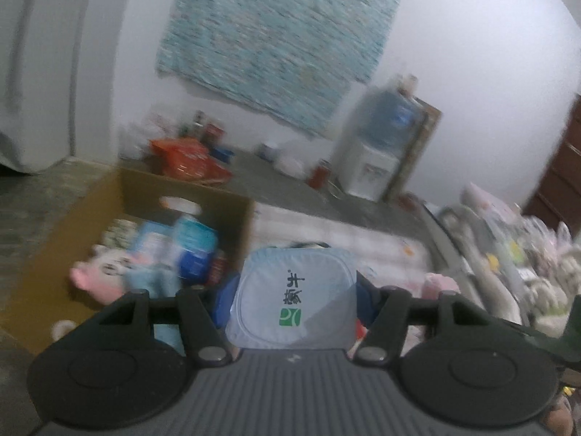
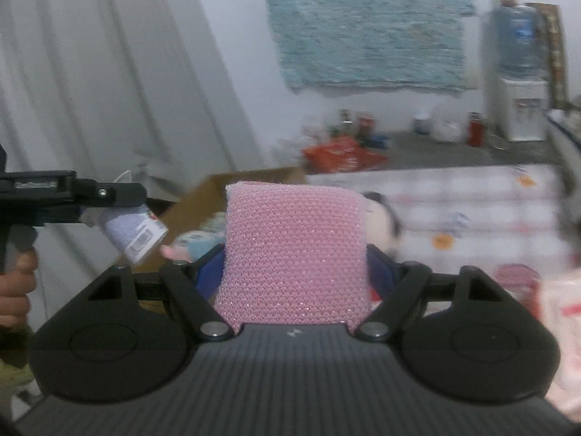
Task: Organize soft objects
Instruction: 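Carry the white card and pink pad toward the cardboard box with both grippers, then lower the pink pad into the box and open the right gripper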
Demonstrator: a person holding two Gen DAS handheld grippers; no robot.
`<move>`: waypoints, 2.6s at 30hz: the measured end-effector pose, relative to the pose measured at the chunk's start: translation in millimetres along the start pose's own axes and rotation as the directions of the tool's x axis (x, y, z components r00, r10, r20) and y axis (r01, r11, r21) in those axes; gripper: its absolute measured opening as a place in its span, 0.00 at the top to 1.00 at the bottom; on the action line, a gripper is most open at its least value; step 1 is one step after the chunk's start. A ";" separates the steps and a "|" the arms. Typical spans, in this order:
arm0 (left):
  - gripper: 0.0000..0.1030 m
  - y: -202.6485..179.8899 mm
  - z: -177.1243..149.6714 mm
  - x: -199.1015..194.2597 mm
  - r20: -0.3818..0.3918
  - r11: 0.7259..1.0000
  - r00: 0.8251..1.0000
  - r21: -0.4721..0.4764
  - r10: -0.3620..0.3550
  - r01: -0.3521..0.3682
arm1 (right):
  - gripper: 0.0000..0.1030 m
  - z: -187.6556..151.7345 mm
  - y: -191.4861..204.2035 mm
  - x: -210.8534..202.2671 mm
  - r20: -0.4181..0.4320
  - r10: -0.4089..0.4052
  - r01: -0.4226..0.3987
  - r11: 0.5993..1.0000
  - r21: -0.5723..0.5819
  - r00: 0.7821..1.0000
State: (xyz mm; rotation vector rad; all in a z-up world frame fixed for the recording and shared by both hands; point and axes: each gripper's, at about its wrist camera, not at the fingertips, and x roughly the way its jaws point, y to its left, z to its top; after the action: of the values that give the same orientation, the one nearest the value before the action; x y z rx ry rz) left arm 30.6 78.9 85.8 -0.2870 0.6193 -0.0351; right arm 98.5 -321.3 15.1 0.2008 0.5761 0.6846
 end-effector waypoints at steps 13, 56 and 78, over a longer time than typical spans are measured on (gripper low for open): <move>0.38 109.0 -15.6 39.2 -0.088 0.981 0.987 -0.132 0.134 -0.145 | 0.23 27.9 89.5 61.4 -0.091 0.123 -0.132 0.987 -0.091 0.988; 0.22 197.8 -28.4 94.5 -0.181 0.928 0.960 -0.269 0.215 -0.258 | 0.22 53.9 141.9 129.9 -0.201 0.143 -0.210 0.904 -0.372 0.969; 0.22 229.4 -33.1 29.0 -0.035 0.898 0.973 -0.378 0.230 -0.226 | 0.13 2.4 247.1 301.5 -0.803 0.138 -0.686 0.614 -0.390 0.580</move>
State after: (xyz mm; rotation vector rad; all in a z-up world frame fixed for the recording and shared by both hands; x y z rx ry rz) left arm 23.0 287.2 -19.5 -0.5891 0.6445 0.3171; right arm 155.8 62.2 -25.6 -0.6999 0.9971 1.4826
